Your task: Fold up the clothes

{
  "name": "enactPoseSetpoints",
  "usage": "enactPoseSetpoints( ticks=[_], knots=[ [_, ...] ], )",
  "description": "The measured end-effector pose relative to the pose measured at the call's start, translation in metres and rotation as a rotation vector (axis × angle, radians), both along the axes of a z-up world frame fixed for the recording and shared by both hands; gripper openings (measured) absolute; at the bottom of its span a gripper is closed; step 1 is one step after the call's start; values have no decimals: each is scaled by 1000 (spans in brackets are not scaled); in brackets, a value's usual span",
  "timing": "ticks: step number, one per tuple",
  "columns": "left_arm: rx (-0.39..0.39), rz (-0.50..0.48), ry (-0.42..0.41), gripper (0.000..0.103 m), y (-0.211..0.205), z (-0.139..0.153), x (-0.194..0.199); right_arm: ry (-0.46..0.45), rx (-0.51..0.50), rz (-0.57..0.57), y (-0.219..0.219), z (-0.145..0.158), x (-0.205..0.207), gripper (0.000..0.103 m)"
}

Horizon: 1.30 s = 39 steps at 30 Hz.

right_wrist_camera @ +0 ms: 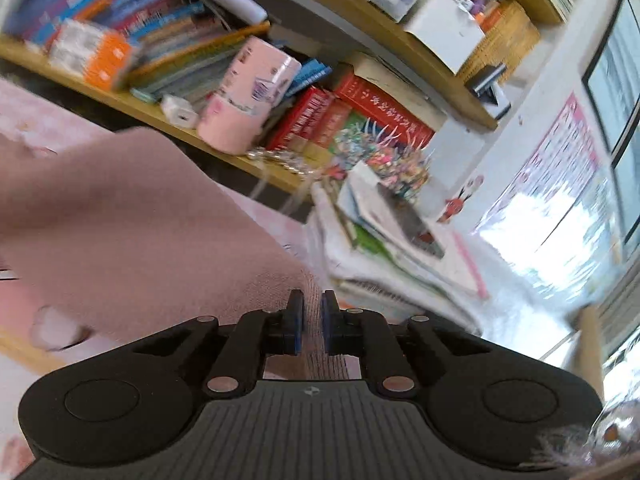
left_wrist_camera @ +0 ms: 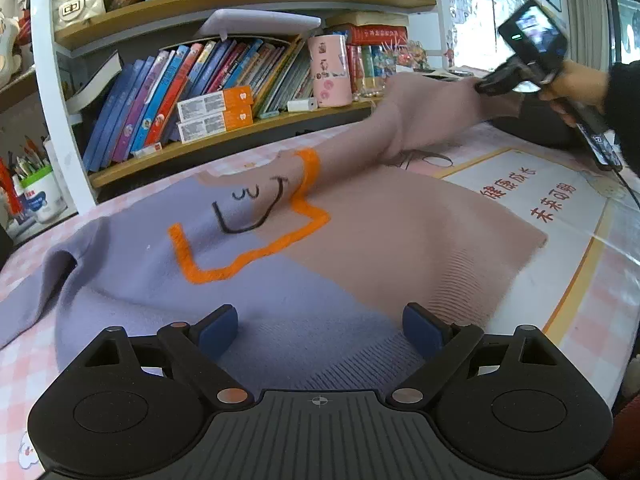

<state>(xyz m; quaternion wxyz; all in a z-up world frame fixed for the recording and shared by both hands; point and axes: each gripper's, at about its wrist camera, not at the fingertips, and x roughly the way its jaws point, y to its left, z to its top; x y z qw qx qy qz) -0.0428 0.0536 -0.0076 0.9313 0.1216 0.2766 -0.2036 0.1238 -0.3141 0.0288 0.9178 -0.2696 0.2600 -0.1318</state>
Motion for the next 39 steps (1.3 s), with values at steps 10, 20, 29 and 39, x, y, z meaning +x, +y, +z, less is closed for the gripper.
enactPoseSetpoints(
  ticks=[10, 20, 29, 39],
  knots=[
    [-16, 2, 18, 92, 1, -1, 3, -30, 92, -58, -15, -8, 39, 28],
    [-131, 39, -28, 92, 20, 7, -2, 236, 738, 339, 22, -19, -73, 64],
    [-158, 462, -84, 91, 111, 32, -12, 265, 739, 375, 47, -35, -144, 57],
    [-189, 502, 38, 54, 121, 6, -20, 218, 748, 398, 68, -43, -164, 16]
  ],
)
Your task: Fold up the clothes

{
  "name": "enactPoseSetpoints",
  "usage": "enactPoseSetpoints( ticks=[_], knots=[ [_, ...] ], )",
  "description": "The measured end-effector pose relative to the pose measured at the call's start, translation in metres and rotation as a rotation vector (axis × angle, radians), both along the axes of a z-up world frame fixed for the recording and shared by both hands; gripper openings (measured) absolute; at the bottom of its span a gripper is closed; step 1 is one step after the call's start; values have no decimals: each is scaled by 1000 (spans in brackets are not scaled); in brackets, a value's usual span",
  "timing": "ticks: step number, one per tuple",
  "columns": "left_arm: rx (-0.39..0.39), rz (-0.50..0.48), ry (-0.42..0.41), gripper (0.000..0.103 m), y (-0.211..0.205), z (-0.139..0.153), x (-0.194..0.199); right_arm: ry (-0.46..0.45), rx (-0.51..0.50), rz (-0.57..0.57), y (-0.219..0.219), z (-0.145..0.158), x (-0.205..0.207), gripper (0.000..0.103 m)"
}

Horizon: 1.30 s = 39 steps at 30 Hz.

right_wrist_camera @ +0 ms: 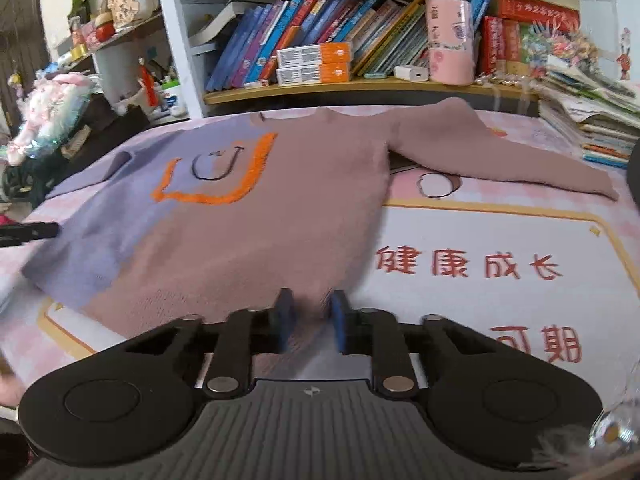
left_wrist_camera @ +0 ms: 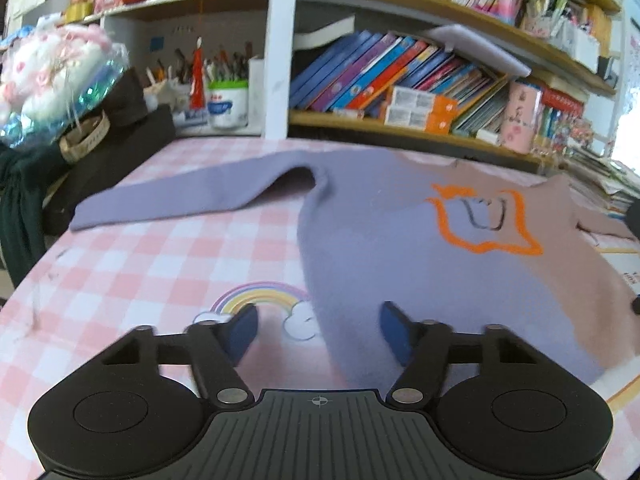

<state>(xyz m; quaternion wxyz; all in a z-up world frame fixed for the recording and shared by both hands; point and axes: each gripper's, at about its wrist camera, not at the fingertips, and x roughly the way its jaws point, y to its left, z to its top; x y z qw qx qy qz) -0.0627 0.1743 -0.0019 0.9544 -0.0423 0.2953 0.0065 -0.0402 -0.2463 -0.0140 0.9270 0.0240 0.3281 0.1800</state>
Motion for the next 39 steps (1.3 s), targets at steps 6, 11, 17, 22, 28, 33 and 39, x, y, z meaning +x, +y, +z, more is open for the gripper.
enactPoseSetpoints(
  ticks=[6, 11, 17, 22, 28, 33, 39],
  knots=[
    [-55, -53, 4, 26, -3, -4, -1, -70, -85, -74, -11, 3, -6, 0],
    [-76, -153, -25, 26, -27, -3, 3, -118, -167, -276, -40, 9, -14, 1],
    [-24, -87, -22, 31, -21, 2, -2, -28, 65, -178, -40, 13, -18, 34],
    [-11, -32, -12, 63, -8, 4, -9, -18, -3, -132, -4, 9, -12, 41],
    [-38, -58, 6, 49, -10, -4, -5, -25, -68, -96, 15, 1, -13, 35],
    [-64, -104, 2, 8, -20, -5, 9, -49, -145, -38, 21, 2, -10, 11],
    [9, -320, 25, 7, -68, 2, 15, -91, -352, -155, 5, 7, -6, 3]
  ],
)
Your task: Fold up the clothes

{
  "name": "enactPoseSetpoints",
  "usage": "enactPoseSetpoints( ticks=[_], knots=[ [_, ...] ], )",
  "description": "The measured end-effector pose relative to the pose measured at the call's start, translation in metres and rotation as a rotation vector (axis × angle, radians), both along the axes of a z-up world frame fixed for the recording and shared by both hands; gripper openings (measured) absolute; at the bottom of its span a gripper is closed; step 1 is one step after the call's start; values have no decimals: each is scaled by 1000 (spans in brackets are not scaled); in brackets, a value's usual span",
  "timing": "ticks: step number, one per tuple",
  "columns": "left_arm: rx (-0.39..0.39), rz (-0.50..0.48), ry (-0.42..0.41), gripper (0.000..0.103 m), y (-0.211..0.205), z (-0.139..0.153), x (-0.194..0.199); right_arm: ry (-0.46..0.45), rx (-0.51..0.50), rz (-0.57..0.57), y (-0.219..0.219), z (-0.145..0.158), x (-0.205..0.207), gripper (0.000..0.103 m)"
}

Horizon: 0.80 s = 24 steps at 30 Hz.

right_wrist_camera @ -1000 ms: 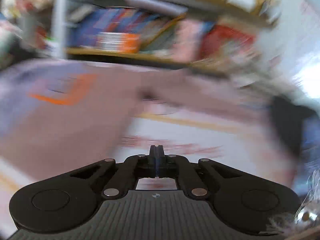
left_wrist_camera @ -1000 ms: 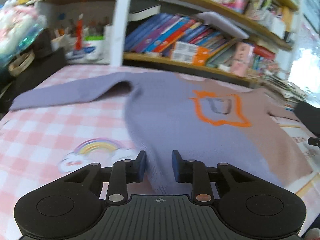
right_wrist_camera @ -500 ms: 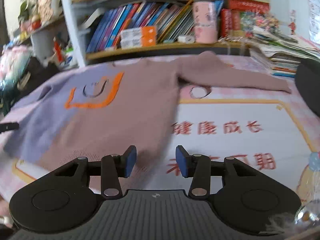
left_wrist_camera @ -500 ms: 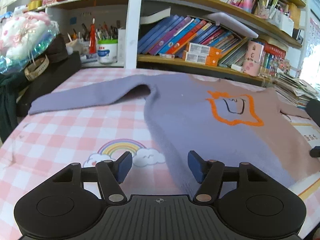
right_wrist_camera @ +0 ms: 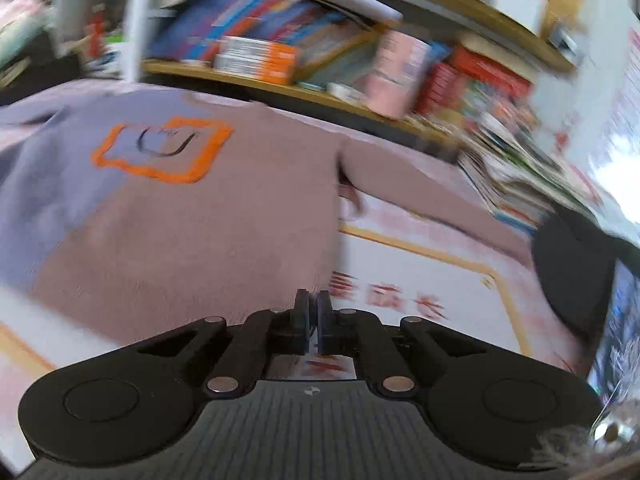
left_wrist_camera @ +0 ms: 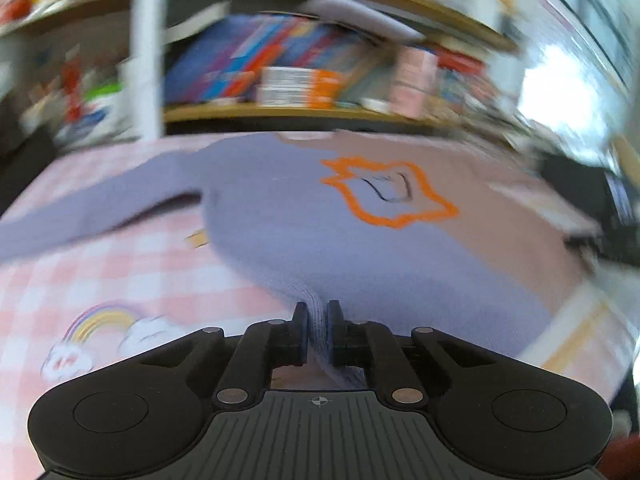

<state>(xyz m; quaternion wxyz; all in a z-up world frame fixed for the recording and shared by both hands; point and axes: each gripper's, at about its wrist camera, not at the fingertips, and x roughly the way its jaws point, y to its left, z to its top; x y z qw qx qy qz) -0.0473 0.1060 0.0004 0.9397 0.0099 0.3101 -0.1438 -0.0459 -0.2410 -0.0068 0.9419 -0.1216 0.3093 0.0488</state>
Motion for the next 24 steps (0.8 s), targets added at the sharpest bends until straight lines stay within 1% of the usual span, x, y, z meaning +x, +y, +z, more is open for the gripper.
enactPoseSetpoints(
  ticks=[1, 3, 4, 5, 6, 7, 8, 9, 10, 11, 12, 13, 14, 15, 16, 18, 21, 23, 24],
  knots=[
    [20, -12, -3, 6, -4, -1, 0, 9, 22, -5, -4, 1, -1, 3],
    [19, 34, -3, 6, 8, -3, 3, 29, 72, -8, -13, 2, -4, 4],
    [9, 73, -9, 6, 18, -2, 4, 40, 118, 15, -14, 2, -8, 4],
    [-24, 114, -20, 6, 33, -1, 4, 46, 176, 35, -16, 3, -11, 5],
    [-78, 149, -29, 7, 48, 3, 1, 49, 217, 44, -18, 4, -13, 7],
    [-113, 158, -31, 10, 57, 6, -2, 44, 235, 45, -18, 5, -14, 9],
    [-145, 165, -32, 11, 65, 9, -5, 39, 253, 46, -19, 6, -15, 20],
    [-158, 158, -41, 14, 69, 12, -10, 34, 263, 44, -19, 7, -16, 34],
    [-159, 156, -46, 22, 71, 13, -13, 26, 253, 35, -17, 7, -15, 39],
    [-151, 160, -43, 28, 69, 13, -16, 22, 249, 29, -16, 7, -14, 41],
    [-143, 165, -40, 40, 67, 12, -18, 29, 263, 27, -16, 6, -13, 41],
    [-133, 172, -36, 47, 66, 10, -20, 37, 277, 27, -16, 5, -13, 41],
    [-129, 176, -31, 50, 64, 8, -20, 48, 288, 30, -16, 4, -12, 41],
    [-135, 172, -27, 56, 62, 6, -20, 58, 296, 34, -16, 3, -12, 41],
    [-149, 155, -22, 69, 61, 5, -19, 64, 295, 35, -15, 1, -12, 41],
    [-165, 122, -12, 80, 57, 2, -15, 76, 293, 39, -13, -1, -12, 41],
    [-128, 128, -1, 78, 50, 1, -10, 75, 308, 37, -15, -3, -12, 41],
    [-122, 140, 12, 74, 49, -2, -8, 73, 314, 36, -16, -3, -11, 41],
    [-125, 144, 18, 59, 49, -4, -8, 72, 313, 37, -15, -4, -10, 41]
  ],
)
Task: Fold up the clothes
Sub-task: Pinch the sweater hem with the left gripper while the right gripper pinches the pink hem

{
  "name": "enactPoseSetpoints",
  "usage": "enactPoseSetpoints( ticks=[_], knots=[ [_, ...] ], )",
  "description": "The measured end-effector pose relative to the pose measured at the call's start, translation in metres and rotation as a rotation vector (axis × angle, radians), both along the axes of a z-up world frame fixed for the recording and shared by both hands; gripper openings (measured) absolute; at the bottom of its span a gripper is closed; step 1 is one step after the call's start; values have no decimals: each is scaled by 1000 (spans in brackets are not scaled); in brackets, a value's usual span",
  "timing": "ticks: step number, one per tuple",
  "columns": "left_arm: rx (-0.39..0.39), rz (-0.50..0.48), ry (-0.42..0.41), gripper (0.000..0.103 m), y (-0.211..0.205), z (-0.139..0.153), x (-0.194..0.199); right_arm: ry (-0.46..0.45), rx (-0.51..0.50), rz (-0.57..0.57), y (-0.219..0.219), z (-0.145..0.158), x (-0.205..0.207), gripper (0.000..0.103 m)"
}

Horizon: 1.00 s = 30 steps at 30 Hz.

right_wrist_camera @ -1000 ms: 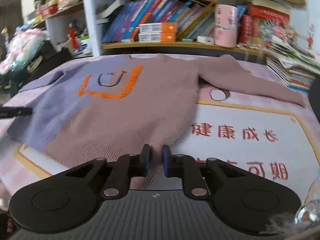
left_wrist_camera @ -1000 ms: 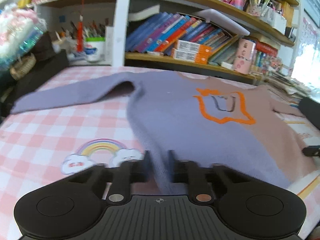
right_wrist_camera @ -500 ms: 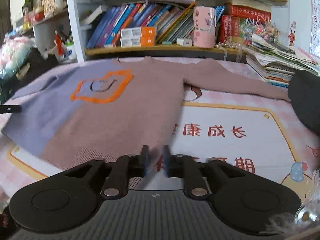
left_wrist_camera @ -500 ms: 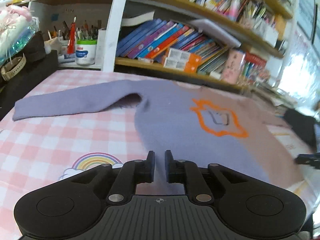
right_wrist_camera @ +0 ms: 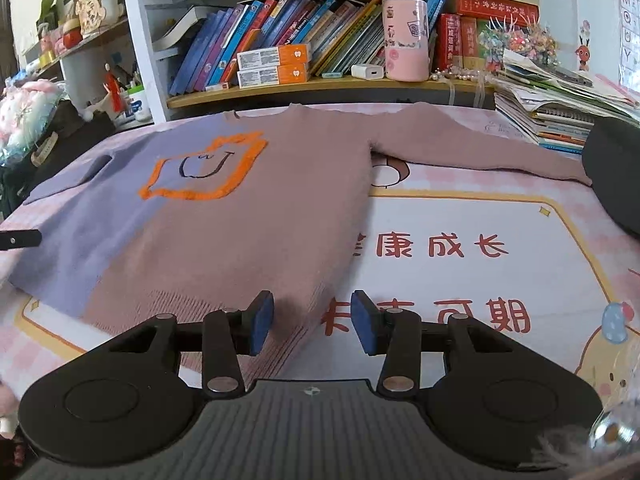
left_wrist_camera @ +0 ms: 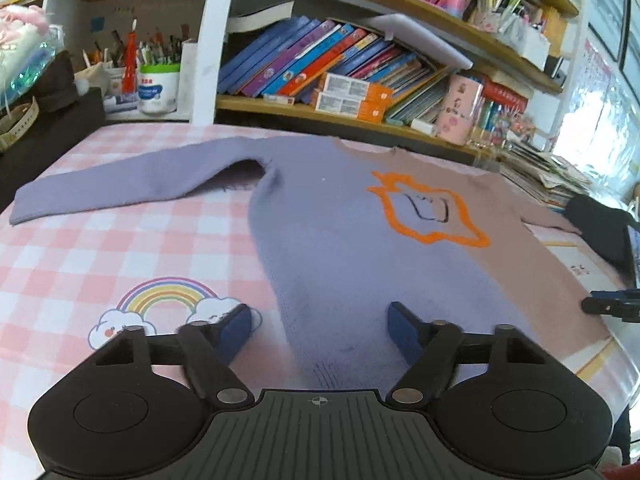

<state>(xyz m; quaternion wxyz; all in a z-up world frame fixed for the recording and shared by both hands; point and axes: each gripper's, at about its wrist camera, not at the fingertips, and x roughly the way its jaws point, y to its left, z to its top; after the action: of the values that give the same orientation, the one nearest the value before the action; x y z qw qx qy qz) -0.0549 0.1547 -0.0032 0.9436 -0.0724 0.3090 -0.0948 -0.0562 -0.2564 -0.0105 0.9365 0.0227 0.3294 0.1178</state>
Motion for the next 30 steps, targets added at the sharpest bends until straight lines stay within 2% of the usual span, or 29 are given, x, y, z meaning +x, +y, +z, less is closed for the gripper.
enactPoseSetpoints(
  ticks=[1, 2, 3, 4, 9, 14, 18, 30],
  knots=[
    [-7, 2, 1, 42, 0, -1, 0, -1, -2, 1, 0, 0, 1, 39],
    [-14, 4, 2, 33, 0, -2, -1, -3, -5, 6, 1, 0, 1, 35],
    [-30, 2, 7, 16, 2, -3, -1, -4, -6, 16, 2, -1, 1, 30],
    [-45, 1, 10, 8, 4, -4, -1, -5, -6, 28, 2, -1, 2, 26],
    [-129, 42, 30, 5, 21, -7, -11, -14, -43, 92, 15, 0, 3, 17],
    [-85, 51, 36, 5, 11, -4, -9, -28, -46, 118, 18, 0, 7, 15],
    [-67, 6, 36, 5, -2, -5, 2, -38, -82, 65, 7, 0, 12, 15],
    [-71, 51, 33, 5, 7, -7, -2, -41, -52, 68, 9, -2, 2, 15]
  ],
)
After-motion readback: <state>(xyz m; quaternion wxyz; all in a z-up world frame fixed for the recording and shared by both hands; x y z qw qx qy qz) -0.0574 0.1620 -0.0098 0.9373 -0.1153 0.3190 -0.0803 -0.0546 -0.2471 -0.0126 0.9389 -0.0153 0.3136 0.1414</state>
